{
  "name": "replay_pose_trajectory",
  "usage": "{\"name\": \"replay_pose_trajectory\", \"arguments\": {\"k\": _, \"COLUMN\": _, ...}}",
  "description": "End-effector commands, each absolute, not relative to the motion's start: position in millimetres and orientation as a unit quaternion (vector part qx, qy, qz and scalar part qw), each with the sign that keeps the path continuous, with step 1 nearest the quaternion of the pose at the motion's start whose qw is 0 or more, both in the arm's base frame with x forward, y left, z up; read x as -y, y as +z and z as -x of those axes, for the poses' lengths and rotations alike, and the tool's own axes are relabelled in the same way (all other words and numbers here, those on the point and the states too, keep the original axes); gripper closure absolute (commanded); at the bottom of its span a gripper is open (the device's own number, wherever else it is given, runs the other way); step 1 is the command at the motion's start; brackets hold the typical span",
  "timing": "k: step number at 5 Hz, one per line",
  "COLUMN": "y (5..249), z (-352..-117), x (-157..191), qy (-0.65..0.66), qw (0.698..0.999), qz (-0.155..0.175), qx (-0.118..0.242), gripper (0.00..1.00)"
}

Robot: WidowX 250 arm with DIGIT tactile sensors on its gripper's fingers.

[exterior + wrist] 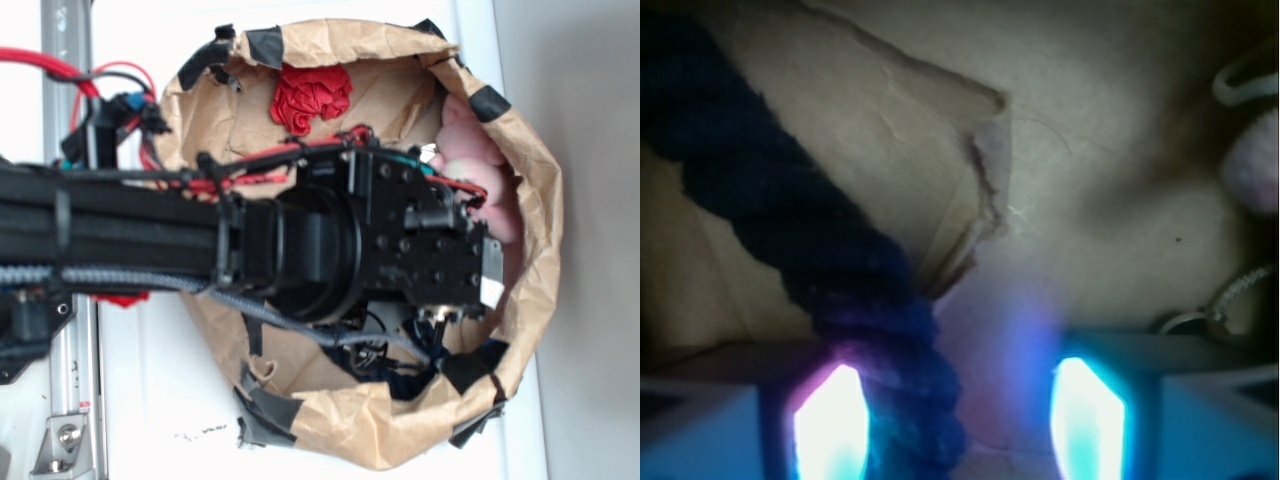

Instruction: Grab the blue rope.

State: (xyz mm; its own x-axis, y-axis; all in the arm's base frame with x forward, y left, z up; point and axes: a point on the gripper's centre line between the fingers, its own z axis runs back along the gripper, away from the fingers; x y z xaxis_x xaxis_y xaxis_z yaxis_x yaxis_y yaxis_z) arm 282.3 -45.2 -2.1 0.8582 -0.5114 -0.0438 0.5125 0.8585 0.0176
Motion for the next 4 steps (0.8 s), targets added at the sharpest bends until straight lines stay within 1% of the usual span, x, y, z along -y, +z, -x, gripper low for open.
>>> {"name": "replay_pose_trajectory", "arguments": {"k": 1, "y": -1, "z": -266, "x": 48, "qy": -0.261, "qw": 0.965, "qz": -0.029, "qx": -0.005, "gripper": 1.00}}
{"name": "replay_pose_trajectory", "arguments": {"k": 2, "y": 17, "z": -265, "x": 51, "qy": -0.252, "qw": 0.967, "qz": -0.027, "qx": 0.014, "gripper": 1.00}}
{"name": "replay_pose_trajectory", "arguments": {"k": 3, "y": 50, "z": -268, "x": 51, "qy": -0.217, "qw": 0.975, "qz": -0.030, "qx": 0.022, "gripper": 1.00}}
{"name": "replay_pose_trajectory", "arguments": {"k": 4, "y": 84, "z": -281, "x": 28, "qy": -0.131, "qw": 0.991, "qz": -0.027, "qx": 0.021, "gripper": 1.00}}
